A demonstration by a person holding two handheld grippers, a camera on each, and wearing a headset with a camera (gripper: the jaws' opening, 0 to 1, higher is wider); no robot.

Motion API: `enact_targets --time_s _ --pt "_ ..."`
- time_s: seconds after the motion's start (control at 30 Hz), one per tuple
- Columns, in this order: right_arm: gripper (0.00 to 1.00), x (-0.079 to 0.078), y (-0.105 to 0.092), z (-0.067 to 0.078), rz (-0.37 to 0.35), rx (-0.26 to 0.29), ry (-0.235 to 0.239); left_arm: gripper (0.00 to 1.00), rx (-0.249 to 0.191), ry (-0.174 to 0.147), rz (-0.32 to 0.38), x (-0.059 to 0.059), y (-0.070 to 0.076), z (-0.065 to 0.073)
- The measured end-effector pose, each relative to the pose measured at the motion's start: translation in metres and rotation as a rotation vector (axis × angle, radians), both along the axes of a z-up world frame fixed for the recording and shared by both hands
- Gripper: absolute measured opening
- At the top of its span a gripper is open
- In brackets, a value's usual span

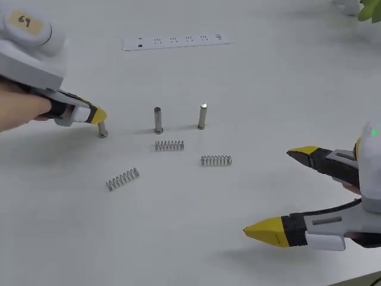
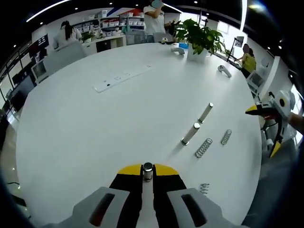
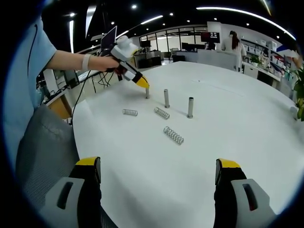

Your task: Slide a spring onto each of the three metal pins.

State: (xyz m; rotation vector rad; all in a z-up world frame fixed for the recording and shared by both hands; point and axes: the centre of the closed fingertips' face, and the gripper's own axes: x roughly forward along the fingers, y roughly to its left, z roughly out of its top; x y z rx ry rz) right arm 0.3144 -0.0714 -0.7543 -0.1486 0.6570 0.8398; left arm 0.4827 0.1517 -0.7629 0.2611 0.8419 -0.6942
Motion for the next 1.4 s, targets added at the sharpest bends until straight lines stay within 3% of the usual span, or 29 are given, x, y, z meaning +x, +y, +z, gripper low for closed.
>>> enact_targets --time_s 0.73,1.4 --pt "0.99 -0.003 0.000 0.000 0.002 -0.010 -0.001 0.00 -0.039 -0.016 -0.006 -0.010 -0.012 0.001" --pt "0.99 -0.003 0.003 0.000 0.010 -0.017 -0.001 0.00 -0.032 -0.044 -0.030 -0.006 -0.010 0.000"
